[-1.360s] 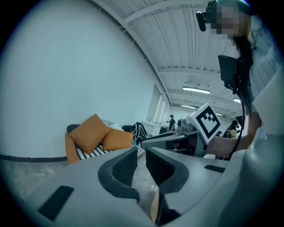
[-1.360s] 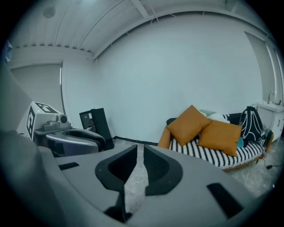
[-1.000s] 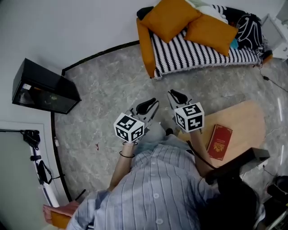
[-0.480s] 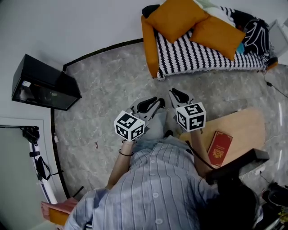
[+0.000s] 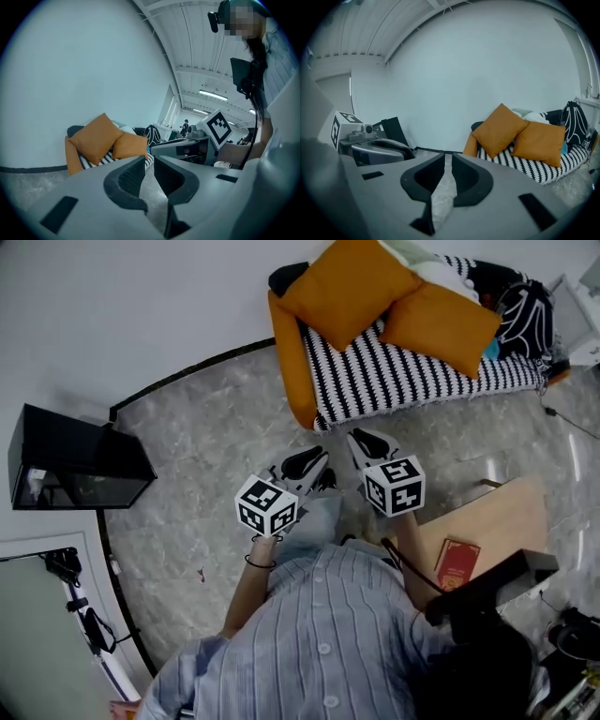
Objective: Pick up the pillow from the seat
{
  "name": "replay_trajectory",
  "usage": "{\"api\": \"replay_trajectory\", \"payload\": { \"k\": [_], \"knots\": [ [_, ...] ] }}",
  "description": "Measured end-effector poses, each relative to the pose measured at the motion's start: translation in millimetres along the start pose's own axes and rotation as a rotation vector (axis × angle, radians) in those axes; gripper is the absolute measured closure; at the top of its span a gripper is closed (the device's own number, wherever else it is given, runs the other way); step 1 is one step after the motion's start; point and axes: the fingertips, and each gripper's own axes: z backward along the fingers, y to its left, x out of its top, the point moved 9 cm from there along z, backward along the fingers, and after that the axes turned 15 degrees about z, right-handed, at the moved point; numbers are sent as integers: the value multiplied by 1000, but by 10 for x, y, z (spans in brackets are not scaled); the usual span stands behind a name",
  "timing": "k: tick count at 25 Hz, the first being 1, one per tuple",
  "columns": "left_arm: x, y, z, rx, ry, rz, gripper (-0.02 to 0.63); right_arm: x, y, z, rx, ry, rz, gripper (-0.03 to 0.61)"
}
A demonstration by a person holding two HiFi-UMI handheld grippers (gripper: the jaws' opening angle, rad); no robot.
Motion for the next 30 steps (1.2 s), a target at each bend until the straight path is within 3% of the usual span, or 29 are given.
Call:
{"api": "replay_trajectory", "payload": {
  "k": [6, 13, 22, 30],
  "knots": [
    [689, 710, -459, -53, 2, 1, 565, 363, -474, -638, -49, 30, -4, 522],
    [1241, 1274, -848, -105, -12, 12, 565, 720, -891, -1122, -113, 59, 4, 522],
    [1558, 1562, -1137, -136, -25, 37, 565, 955, -1188, -1409, -130, 96, 29, 522],
    [1762, 1822, -1580, -108, -30, 58, 565, 995, -1716, -1616, -137, 95, 28, 522]
  ]
}}
